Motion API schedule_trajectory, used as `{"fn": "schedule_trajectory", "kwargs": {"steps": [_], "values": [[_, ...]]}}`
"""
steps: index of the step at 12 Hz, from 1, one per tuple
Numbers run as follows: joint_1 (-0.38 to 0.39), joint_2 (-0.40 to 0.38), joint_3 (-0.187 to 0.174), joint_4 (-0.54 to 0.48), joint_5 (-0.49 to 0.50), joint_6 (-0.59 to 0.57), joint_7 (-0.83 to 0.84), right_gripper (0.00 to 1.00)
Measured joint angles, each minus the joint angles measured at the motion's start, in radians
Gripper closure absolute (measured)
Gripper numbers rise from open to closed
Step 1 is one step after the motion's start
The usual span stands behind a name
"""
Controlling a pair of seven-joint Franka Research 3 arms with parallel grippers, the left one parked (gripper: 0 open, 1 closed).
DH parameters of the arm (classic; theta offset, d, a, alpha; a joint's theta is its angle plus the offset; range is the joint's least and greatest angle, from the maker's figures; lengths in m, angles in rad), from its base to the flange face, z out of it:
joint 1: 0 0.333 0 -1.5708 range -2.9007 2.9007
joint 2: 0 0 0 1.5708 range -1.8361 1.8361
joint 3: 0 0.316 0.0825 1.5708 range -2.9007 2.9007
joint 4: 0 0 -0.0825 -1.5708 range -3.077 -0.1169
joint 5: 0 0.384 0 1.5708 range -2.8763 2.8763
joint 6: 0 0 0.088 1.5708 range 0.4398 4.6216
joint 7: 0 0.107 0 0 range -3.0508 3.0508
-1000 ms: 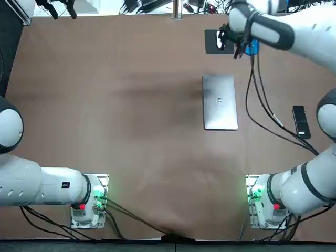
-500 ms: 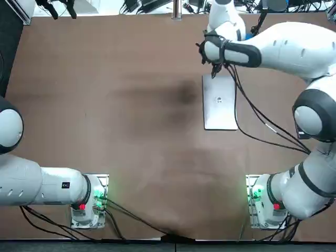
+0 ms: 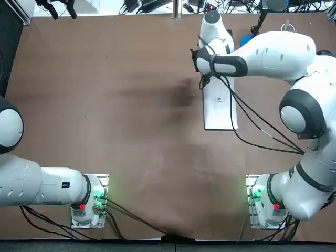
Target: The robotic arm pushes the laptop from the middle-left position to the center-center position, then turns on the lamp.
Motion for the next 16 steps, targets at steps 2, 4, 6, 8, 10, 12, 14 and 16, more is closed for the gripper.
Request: {"fn": "schedule_trajectory", "kwargs": {"steps": [2, 4, 6, 8, 10, 12, 14, 16], "values": [[0.007, 0.035, 0.0, 0.0, 0.0, 0.042, 0.185, 0.0], [0.016, 0.053, 0.0, -0.012, 0.0, 0.096, 0.257, 0.0], [0.02, 0.064, 0.0, -0.06, 0.0, 0.195, 0.299, 0.0], [0.024, 0.071, 0.0, -0.109, 0.0, 0.261, 0.318, 0.0], [0.028, 0.071, 0.0, -0.135, 0.0, 0.278, 0.331, 0.0], [0.034, 0.071, 0.0, -0.15, 0.0, 0.284, 0.34, 0.0], [0.044, 0.069, 0.0, -0.166, 0.0, 0.294, 0.346, 0.0], [0.053, 0.066, 0.0, -0.188, 0.0, 0.319, 0.351, 0.0]]}}
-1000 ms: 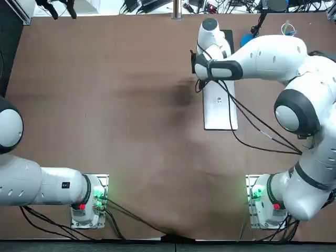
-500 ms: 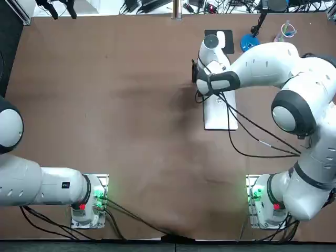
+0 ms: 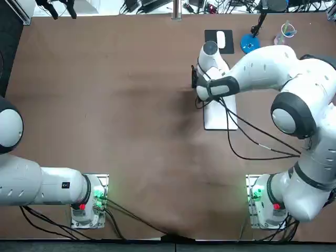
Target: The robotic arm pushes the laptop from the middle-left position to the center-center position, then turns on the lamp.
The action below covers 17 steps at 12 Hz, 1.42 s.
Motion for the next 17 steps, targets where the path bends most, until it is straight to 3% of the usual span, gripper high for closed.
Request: {"fn": "schedule_trajectory", "kwargs": {"steps": [8, 17], "values": [[-0.014, -0.073, -0.01, -0.122, 0.0, 0.054, 0.003, 0.0], [-0.066, -0.108, -0.013, -0.169, 0.0, 0.058, -0.019, 0.0]]}}
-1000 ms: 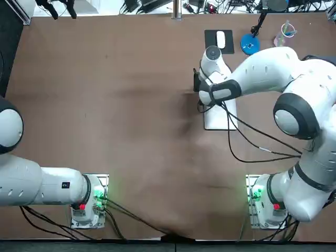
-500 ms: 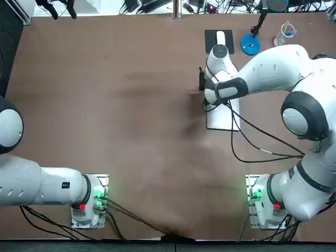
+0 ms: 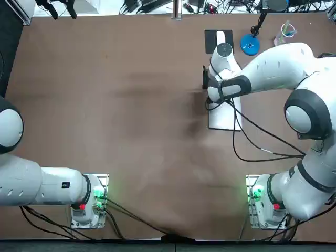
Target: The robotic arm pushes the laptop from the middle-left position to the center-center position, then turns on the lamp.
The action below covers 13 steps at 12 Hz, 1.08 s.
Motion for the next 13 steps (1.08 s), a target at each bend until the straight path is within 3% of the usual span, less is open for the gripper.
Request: {"fn": "schedule_trajectory", "kwargs": {"steps": [13], "values": [[0.003, 0.004, 0.004, -0.002, 0.0, 0.03, 0.029, 0.0]]}}
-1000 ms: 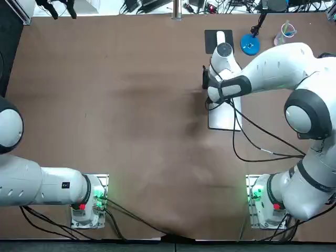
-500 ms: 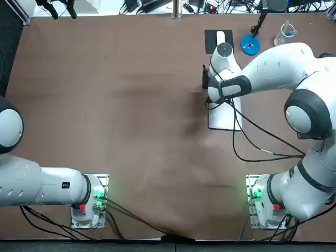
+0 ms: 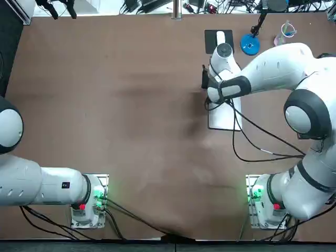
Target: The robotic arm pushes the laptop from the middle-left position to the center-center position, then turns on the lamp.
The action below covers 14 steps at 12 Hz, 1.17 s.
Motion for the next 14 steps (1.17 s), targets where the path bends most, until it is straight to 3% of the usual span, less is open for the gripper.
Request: {"fn": "schedule_trajectory", "kwargs": {"steps": [14], "values": [[-0.011, 0.014, 0.009, -0.004, 0.007, -0.031, -0.039, 0.0]]}}
